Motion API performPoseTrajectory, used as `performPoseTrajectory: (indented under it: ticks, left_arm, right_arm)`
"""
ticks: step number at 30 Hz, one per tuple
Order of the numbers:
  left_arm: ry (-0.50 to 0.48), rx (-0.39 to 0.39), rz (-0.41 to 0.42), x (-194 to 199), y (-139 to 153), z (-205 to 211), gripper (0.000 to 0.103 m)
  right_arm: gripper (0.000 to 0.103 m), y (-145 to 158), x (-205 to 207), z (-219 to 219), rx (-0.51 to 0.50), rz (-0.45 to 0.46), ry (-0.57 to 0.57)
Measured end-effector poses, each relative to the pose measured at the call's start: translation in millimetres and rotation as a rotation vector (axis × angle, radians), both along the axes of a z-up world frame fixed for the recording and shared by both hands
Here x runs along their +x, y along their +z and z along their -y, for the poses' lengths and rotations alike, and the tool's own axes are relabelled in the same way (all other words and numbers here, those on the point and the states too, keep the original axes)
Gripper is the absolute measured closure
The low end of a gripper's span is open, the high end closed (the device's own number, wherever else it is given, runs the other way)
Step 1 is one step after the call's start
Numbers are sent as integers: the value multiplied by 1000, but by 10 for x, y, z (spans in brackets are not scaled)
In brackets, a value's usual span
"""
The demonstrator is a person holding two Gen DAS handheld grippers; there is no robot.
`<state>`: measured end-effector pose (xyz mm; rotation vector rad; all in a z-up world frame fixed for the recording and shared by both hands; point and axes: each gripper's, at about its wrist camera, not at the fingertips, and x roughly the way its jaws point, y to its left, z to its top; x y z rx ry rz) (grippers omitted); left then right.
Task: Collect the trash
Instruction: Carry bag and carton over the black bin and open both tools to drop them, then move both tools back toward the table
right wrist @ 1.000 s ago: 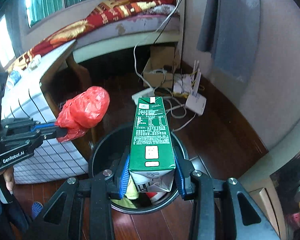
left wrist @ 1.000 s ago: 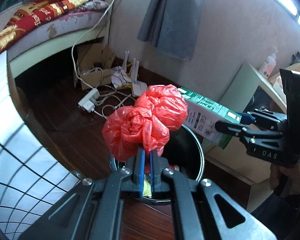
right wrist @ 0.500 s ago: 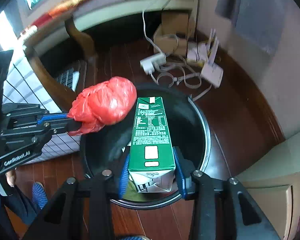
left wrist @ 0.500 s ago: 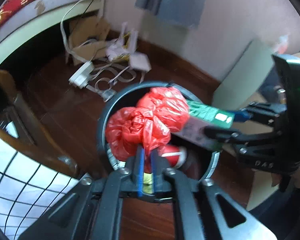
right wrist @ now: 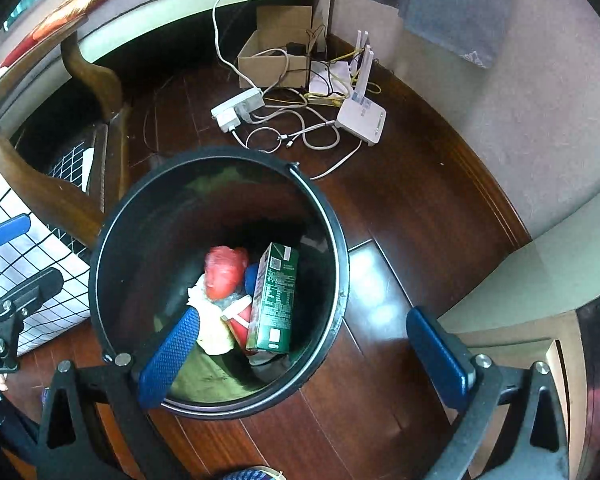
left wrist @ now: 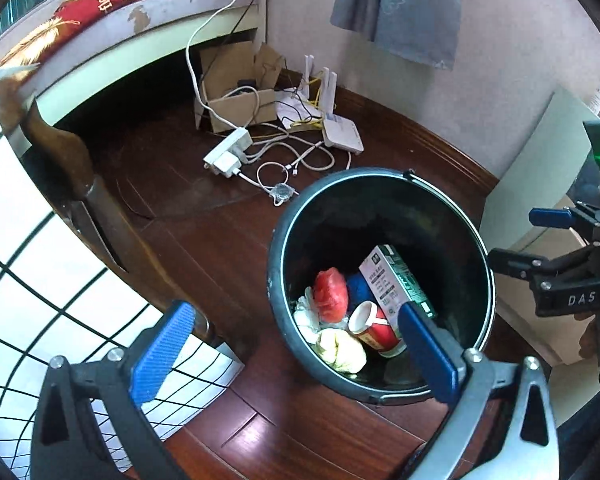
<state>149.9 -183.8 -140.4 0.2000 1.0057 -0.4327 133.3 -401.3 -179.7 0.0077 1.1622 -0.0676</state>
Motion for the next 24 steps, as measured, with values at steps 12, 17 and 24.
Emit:
performPoseTrajectory:
  ticks: [12,17,24]
  left_arm:
    - [27,0,50,-55,182,-118,1]
    - [27,-7,80,-117,317,-136,1]
    - [35,-8,125,-179,487,-173,0]
  right_arm:
    - [0,185,-48,-142,3,44,37]
    - [0,278,-108,-187,9,67,43]
    - [0,454,-160,-244,6,110,52]
